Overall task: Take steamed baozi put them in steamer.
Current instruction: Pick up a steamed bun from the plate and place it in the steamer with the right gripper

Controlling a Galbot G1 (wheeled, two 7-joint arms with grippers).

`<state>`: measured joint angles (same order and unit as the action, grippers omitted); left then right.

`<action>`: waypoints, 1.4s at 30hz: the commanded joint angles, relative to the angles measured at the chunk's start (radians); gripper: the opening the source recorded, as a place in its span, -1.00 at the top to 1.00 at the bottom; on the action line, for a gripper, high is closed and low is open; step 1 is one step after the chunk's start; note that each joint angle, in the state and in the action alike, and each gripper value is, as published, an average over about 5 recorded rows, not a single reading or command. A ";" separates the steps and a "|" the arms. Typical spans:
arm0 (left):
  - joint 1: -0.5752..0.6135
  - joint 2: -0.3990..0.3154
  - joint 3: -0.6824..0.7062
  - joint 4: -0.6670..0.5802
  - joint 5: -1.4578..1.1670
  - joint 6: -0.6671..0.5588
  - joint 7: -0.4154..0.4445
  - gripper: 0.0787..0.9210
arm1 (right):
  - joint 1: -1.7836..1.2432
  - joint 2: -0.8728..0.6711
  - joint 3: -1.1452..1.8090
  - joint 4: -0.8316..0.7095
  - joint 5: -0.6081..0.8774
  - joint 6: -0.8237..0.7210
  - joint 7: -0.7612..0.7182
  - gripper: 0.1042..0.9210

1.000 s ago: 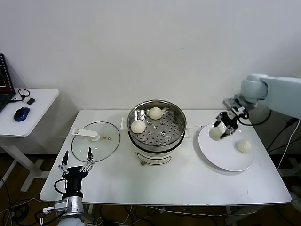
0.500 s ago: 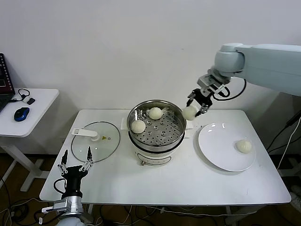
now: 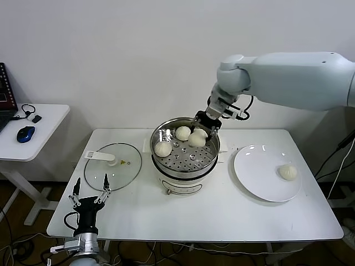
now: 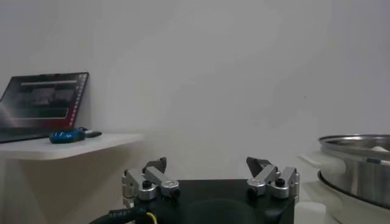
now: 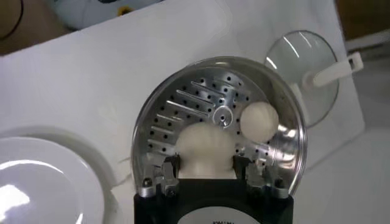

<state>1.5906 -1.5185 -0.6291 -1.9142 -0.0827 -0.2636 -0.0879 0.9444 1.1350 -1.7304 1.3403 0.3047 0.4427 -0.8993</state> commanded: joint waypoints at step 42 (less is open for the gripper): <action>-0.008 0.000 -0.013 0.000 -0.021 0.004 0.000 -0.77 | -0.154 0.175 0.003 -0.116 -0.124 0.104 -0.053 -0.75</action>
<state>1.5825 -1.5192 -0.6441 -1.9101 -0.1030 -0.2621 -0.0887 0.7385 1.3100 -1.6952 1.2258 0.1296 0.5336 -0.9160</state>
